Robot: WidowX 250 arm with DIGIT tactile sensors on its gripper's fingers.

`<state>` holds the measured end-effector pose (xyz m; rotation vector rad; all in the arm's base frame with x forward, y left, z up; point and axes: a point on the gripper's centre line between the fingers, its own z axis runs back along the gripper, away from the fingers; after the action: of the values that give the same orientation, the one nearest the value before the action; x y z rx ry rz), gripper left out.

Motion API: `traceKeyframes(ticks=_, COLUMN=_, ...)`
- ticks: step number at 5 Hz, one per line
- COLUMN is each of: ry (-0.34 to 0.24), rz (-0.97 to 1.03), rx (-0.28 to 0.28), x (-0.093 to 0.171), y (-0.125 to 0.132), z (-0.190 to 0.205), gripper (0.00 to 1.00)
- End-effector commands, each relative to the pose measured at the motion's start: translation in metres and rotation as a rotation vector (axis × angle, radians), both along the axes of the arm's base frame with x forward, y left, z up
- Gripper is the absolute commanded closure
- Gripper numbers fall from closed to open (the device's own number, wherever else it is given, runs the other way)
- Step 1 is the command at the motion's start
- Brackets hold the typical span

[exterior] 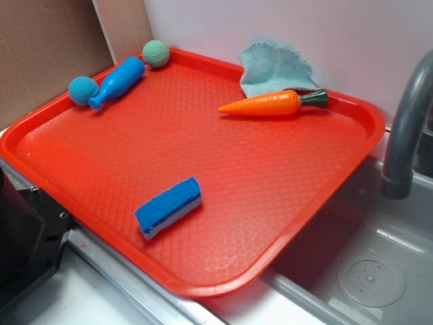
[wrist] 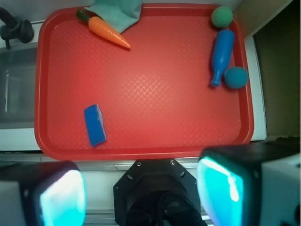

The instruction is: Grab the blue sponge.

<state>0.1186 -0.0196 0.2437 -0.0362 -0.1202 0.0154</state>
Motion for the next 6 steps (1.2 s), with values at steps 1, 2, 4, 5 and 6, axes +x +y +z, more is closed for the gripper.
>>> traceKeyframes(ticks=1, ry=0.0, rz=0.0, rx=0.0, x=0.0, y=0.0, z=0.0, gripper=0.0)
traceKeyframes(ticks=2, ry=0.038, rz=-0.022, rx=0.032, x=0.023, y=-0.014, z=-0.05, gripper=0.0)
traceKeyframes(ticks=4, ry=0.044, rz=-0.253, rx=-0.014, x=0.04, y=-0.073, z=-0.149, gripper=0.0)
traceKeyframes(ticks=5, ry=0.042, rz=-0.324, rx=-0.002, x=0.04, y=-0.087, z=-0.189, gripper=0.0)
traceKeyframes(ticks=6, ry=0.064, rz=-0.34, rx=-0.018, x=0.041, y=-0.089, z=-0.213, gripper=0.0)
